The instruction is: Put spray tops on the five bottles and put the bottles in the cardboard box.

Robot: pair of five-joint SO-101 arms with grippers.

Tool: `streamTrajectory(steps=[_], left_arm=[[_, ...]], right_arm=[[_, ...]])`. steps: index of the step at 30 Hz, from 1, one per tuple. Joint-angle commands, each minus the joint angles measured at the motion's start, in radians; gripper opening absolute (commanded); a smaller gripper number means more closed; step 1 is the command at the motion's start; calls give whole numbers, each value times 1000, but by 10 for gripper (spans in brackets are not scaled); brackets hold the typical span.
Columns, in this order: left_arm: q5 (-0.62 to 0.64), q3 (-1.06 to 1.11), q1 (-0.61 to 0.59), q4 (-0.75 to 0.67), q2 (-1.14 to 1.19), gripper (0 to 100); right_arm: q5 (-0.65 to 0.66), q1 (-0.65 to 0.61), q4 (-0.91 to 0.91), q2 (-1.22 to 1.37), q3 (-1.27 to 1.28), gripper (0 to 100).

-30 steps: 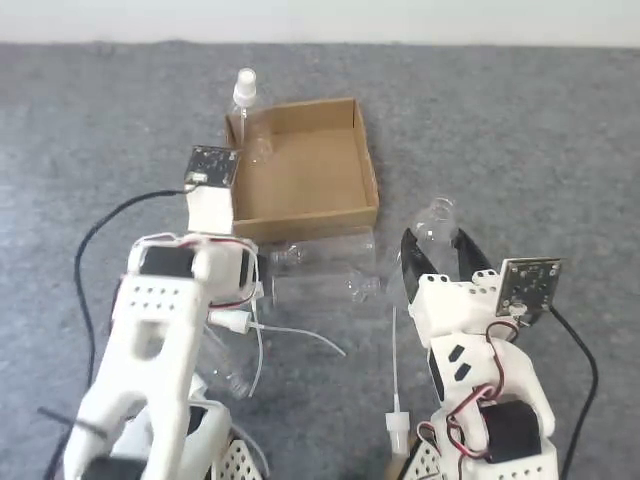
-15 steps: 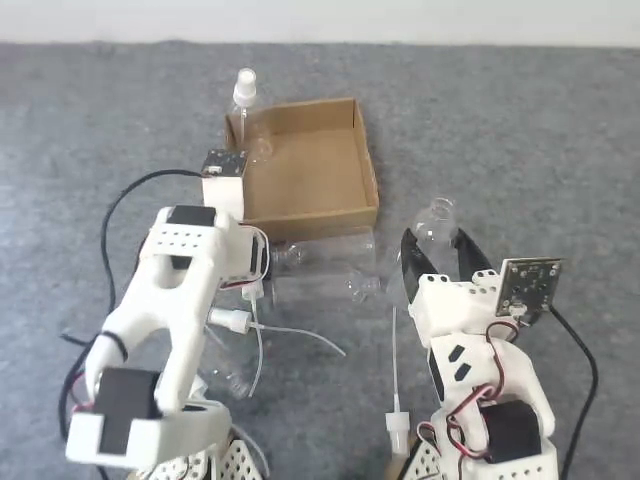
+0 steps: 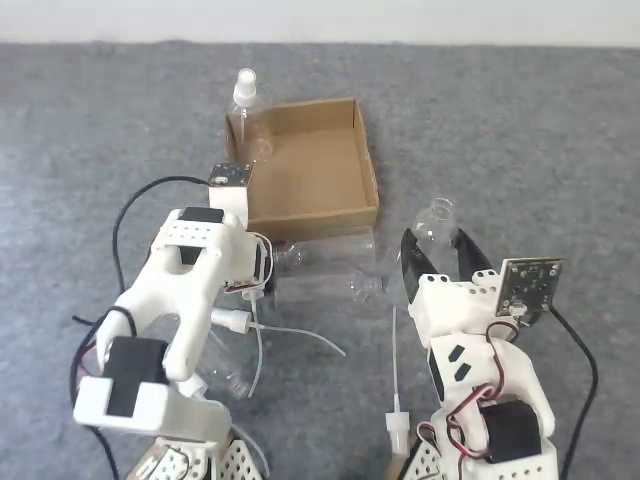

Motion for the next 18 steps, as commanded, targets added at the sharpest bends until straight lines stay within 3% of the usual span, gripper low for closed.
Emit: streamTrajectory(steps=[1,18], left_arm=[[8,-64,6,-18,23,194],[-2,-54,-2,-15,-58,38]], right_arm=[[15,8,-31,-16,-11,9],[15,12,-31,-16,-11,9]])
